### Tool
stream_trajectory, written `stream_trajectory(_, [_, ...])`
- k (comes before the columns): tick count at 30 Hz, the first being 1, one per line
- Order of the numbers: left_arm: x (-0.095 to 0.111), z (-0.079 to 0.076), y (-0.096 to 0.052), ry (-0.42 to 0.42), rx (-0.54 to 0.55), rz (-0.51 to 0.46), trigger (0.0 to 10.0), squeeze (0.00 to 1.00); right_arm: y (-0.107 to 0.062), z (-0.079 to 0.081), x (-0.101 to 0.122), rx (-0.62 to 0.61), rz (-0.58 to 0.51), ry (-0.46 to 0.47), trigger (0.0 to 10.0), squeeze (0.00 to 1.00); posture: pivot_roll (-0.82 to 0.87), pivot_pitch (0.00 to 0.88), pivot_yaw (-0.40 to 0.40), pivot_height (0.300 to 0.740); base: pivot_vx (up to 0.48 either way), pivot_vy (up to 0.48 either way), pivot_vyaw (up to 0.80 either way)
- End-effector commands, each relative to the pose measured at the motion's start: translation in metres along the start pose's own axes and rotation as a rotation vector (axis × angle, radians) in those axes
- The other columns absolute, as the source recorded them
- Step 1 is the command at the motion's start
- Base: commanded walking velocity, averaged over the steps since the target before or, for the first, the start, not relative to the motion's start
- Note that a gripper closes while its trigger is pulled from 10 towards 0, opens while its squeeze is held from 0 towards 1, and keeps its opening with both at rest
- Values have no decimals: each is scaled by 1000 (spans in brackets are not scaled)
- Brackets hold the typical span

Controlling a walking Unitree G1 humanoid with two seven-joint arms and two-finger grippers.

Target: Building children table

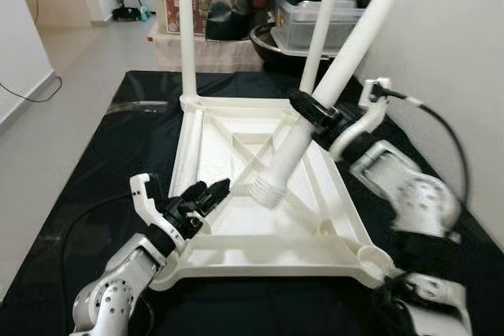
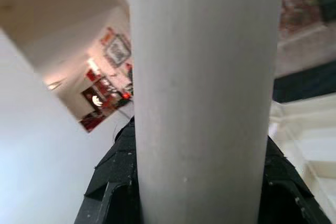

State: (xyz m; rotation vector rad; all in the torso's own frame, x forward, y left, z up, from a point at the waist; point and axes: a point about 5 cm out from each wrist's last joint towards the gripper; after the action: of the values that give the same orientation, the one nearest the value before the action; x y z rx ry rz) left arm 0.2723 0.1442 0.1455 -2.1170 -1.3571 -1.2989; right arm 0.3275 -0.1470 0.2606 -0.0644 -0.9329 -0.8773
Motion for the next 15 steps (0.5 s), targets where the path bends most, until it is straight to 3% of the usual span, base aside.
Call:
stream_trajectory(1, [-3, -1, -1, -14, -17, 16, 10000, 0, -6, 17, -3, 164, 95, -43, 0, 0, -65, 0, -72, 740, 0, 0, 0])
stream_trajectory(5, [-2, -2, -1, -18, -23, 15, 10000, 0, -9, 23, -8, 228, 173, -76, 0, 0, -63, 0, -75, 740, 0, 0, 0])
stream_trajectory(15, [-2, -4, -3, -25, -54, 20, 10000, 0, -8, 25, -15, 265, 195, -85, 0, 0, -54, 0, -75, 740, 0, 0, 0])
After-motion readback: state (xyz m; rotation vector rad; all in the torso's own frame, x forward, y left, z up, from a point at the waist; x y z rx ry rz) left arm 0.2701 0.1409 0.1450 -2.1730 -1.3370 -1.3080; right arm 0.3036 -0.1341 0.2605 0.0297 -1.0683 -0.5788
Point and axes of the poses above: a point about 5 cm out from each wrist's last joint towards the gripper, its own y axis pointing out of the wrist towards the gripper, its own x axis along the axis of the wrist's last joint, z = x × y, and after that the axes turned 7 degrees about y, right-handed
